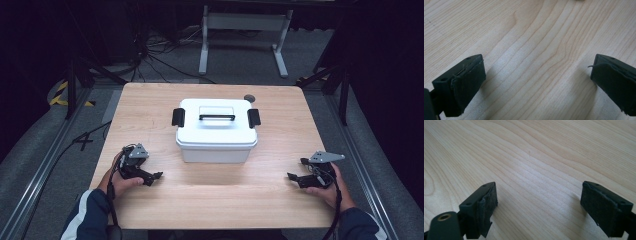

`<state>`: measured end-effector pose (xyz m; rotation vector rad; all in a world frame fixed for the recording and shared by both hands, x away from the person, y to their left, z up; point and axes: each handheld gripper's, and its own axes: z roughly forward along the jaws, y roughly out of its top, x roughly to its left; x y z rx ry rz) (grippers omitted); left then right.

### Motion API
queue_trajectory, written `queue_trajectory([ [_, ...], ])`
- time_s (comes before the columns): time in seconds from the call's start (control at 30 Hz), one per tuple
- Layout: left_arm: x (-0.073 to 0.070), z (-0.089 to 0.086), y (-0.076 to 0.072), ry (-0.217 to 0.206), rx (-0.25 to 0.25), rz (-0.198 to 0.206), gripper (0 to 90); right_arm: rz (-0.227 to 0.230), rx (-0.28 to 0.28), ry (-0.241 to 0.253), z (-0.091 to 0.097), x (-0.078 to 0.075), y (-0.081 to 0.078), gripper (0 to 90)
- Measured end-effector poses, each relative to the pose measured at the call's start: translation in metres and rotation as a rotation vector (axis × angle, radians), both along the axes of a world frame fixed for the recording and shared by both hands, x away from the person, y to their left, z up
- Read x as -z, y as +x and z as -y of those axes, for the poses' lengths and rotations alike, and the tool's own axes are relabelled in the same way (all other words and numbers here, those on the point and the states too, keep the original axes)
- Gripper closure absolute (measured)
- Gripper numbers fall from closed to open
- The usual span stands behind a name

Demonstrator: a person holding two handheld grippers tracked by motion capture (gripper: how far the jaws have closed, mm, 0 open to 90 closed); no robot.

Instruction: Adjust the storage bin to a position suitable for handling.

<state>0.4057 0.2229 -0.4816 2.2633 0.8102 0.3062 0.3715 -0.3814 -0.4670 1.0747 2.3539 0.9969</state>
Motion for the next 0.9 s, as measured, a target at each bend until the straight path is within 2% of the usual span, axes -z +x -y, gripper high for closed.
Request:
queue_trajectory([
  [0.37, 0.0, 0.0, 0.0, 0.001, -0.002, 0.001, 0.2, -0.018, -0.004, -0.017, -0.001, -0.002, 0.001, 14.8],
  [0.47, 0.0, 0.0, 0.0, 0.0, -0.004, 0.0, 0.2, -0.028, -0.015, -0.018, -0.002, -0.004, 0.0, 18.2],
  [0.5, 0.0, 0.0, -0.001, 0.003, -0.005, 0.003, 0.2, -0.033, -0.03, -0.022, -0.005, -0.006, -0.001, 25.3],
  [0.73, 0.0, 0.0, -0.001, 0.002, -0.009, 0.001, 0.2, -0.001, -0.087, -0.037, -0.023, -0.018, -0.003, 26.3],
  [0.77, 0.0, 0.0, -0.001, 0.001, -0.01, 0.001, 0.2, 0.007, -0.102, -0.048, -0.027, -0.021, -0.003, 30.5],
  [0.9, 0.0, 0.0, -0.002, 0.0, -0.016, 0.0, 0.3, 0.028, -0.13, -0.065, -0.034, -0.028, -0.004, 33.5],
])
